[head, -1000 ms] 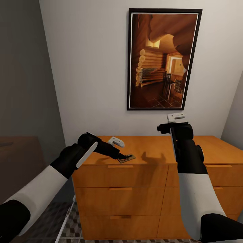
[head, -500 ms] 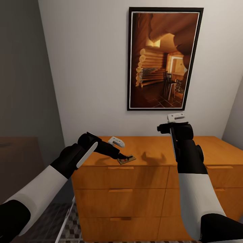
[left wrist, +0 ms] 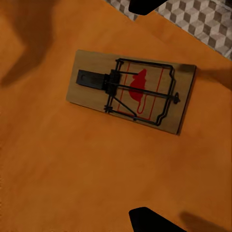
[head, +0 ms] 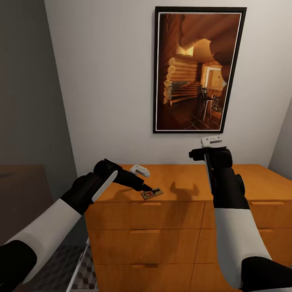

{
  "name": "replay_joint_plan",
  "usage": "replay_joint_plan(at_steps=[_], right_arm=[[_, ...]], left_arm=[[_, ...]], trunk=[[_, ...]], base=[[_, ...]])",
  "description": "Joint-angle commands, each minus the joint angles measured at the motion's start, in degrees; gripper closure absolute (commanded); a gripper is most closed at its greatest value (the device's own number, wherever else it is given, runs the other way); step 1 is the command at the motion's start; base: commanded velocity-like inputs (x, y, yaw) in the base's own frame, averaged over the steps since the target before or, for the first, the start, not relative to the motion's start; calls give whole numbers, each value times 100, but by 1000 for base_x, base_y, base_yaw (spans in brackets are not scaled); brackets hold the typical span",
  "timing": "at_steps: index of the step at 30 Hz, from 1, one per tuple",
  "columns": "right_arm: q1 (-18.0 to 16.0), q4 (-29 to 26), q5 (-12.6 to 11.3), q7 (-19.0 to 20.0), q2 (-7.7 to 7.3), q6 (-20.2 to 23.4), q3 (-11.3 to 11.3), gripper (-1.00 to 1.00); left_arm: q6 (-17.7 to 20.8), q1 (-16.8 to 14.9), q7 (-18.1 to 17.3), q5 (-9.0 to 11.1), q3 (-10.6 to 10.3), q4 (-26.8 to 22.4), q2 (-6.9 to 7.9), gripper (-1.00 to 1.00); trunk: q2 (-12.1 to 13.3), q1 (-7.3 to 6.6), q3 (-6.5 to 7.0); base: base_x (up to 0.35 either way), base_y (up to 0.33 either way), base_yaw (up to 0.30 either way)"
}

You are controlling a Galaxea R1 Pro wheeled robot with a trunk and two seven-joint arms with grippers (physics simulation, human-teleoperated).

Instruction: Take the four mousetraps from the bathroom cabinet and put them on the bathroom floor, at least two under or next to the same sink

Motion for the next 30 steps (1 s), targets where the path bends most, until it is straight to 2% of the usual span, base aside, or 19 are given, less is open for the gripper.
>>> replay_joint_plan(at_steps=[1, 19, 27, 30], right_arm=[[-5, -5, 60, 59, 5, 17, -11, -100], [-5, 0, 60, 55, 7, 17, -8, -100], [-5, 32, 60, 58, 11, 17, -5, -100], [-5, 40, 60, 59, 11, 17, -5, -100]], left_arm=[[7, -6, -38, -35, -8, -4, 1, -100], [-13, -6, 16, -16, -66, 60, -26, -100], [-22, -6, 354, 6, -147, 307, -81, -100], [-23, -6, 515, 10, -166, 513, -182, -100]], trunk=[[-4, 0, -7], [-4, 0, -7], [-4, 0, -7], [-4, 0, -7]], base=[[6, 0, 0], [2, 0, 0], [0, 0, 0], [0, 0, 0]])
